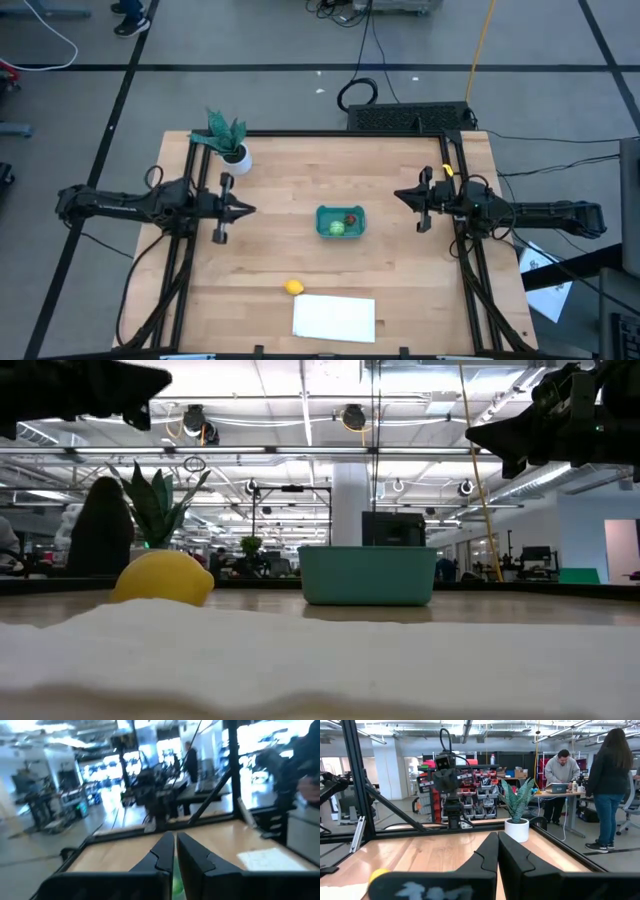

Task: Pick and placing Produce into tupperware
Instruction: Put the yellow lemon into the blue bin

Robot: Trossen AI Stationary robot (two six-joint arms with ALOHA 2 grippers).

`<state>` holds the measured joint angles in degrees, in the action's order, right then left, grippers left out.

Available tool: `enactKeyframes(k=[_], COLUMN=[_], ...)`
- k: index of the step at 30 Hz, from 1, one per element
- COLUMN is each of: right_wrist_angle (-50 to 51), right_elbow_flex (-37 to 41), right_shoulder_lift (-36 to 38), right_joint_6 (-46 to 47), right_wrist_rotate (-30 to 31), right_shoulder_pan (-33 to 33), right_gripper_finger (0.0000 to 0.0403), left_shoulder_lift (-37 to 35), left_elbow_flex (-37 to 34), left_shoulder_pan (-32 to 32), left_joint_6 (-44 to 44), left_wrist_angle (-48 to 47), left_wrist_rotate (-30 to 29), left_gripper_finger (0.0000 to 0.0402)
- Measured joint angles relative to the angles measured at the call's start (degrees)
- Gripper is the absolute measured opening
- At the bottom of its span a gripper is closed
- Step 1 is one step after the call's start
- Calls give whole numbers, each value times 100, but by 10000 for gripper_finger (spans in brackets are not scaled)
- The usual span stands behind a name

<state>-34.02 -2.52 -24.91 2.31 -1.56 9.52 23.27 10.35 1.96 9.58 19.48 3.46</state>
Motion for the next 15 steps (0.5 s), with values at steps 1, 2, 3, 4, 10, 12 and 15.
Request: enactKeyframes(k=[1,2,3,4,10,12,15], right_wrist_angle=[1,0,0,2,12,36,59], right_elbow_flex=[2,2,2,2,2,2,2], right_shoulder_lift=[0,0,0,0,-2,-4,-8], right_joint_6=[-2,-2,-5,-15,-20,-20,-20], right_wrist_rotate=[0,0,0,0,0,0,0], right_shoulder_pan=[0,0,0,0,0,0,0], right_gripper_finger=[0,0,0,0,0,0,0], left_shoulder_lift=[0,0,0,-2,65,173,456], left_elbow_flex=[0,0,0,0,0,19,201], left_shoulder_pan=[37,72,113,144,310,370,457], left_joint_6=[-3,-2,10,18,-103,-136,-224], left_wrist_angle=[100,198,296,378,599,593,574], left_wrist_rotate=[65,134,202,253,242,90,-136], left_gripper_finger=[26,26,26,26,26,26,26])
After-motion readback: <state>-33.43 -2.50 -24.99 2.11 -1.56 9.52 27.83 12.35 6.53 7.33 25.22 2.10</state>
